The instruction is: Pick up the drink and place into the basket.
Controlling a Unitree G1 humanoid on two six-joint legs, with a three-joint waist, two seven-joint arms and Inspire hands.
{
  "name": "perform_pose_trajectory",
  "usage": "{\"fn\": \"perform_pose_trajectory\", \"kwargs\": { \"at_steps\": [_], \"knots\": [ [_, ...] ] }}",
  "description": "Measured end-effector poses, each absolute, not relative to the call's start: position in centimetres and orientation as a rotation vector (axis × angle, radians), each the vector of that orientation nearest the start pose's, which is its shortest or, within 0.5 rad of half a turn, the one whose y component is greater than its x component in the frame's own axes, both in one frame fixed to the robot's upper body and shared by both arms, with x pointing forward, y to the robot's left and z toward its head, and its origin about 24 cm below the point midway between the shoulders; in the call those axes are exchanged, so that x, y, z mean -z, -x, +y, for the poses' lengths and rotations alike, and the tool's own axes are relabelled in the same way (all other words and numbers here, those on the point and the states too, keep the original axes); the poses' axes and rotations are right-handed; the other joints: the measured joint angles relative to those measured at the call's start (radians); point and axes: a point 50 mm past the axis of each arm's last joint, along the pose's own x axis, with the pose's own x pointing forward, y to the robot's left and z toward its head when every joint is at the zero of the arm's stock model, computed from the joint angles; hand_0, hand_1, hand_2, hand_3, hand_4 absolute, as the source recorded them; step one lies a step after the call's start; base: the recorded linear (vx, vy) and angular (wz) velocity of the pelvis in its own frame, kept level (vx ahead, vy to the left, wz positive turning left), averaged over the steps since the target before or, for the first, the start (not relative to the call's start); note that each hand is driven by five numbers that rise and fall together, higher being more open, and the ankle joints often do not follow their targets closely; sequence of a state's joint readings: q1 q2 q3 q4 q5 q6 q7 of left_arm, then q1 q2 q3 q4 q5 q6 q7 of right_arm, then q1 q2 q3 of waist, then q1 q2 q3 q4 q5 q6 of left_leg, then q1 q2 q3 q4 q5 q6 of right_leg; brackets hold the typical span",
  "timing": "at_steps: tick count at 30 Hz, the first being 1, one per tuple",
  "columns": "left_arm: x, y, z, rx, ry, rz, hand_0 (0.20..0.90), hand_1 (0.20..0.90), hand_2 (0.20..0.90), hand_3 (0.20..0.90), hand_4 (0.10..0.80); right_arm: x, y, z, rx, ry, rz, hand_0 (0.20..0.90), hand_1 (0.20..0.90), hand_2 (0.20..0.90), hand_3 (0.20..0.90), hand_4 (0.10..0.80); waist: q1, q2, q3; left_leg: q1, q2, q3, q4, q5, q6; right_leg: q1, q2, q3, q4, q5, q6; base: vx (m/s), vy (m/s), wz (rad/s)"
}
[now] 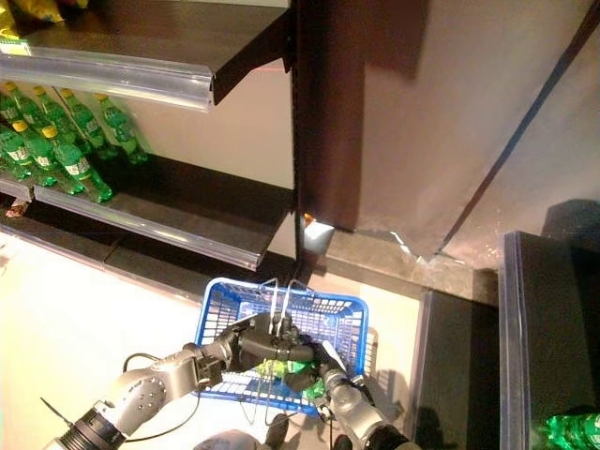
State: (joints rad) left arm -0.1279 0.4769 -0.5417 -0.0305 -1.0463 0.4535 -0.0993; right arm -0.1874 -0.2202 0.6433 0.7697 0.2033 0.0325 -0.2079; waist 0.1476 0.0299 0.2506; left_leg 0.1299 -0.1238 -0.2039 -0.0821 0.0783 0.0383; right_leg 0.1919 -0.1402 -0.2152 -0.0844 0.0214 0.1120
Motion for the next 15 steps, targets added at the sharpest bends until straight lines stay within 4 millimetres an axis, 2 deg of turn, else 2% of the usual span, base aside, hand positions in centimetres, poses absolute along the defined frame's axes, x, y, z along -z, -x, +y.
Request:
{"fn": "perform_pose_trajectory", "kwargs": {
  "at_steps": [7, 13, 15],
  "knots": [
    [-0.2, -21.4, 10.0, 0.672, 0.401, 0.738, 0.300, 0.300, 0.300, 0.200, 0.100, 9.3, -22.1, -11.6, -0.206, 0.335, 0.631, 0.900, 0.900, 0.900, 0.900, 0.800, -0.006, 0.001, -0.001, -0.005, 0.002, 0.005, 0.000, -0.005, 0.002, 0.002, 0.000, -0.002, 0.000, 0.001, -0.002, 0.003, -0.001, 0.02],
    [-0.2, -21.4, 10.0, 0.670, 0.398, 0.738, 0.300, 0.300, 0.300, 0.200, 0.100, 7.5, -23.5, -11.2, -0.171, 0.306, 0.536, 0.900, 0.900, 0.900, 0.900, 0.800, -0.007, 0.001, -0.001, 0.001, 0.001, 0.003, 0.000, 0.004, 0.009, 0.005, 0.000, 0.000, 0.000, 0.000, 0.000, 0.003, 0.000, 0.01],
    [-0.2, -21.5, 10.2, 0.665, 0.393, 0.737, 0.300, 0.300, 0.300, 0.200, 0.100, 6.3, -24.0, -11.1, -0.159, 0.305, 0.481, 0.900, 0.900, 0.900, 0.900, 0.800, -0.012, 0.001, -0.001, 0.004, 0.001, 0.005, 0.000, 0.004, 0.009, 0.007, 0.000, 0.002, 0.000, 0.000, 0.000, -0.047, -0.016, -0.03]
  ]
}}
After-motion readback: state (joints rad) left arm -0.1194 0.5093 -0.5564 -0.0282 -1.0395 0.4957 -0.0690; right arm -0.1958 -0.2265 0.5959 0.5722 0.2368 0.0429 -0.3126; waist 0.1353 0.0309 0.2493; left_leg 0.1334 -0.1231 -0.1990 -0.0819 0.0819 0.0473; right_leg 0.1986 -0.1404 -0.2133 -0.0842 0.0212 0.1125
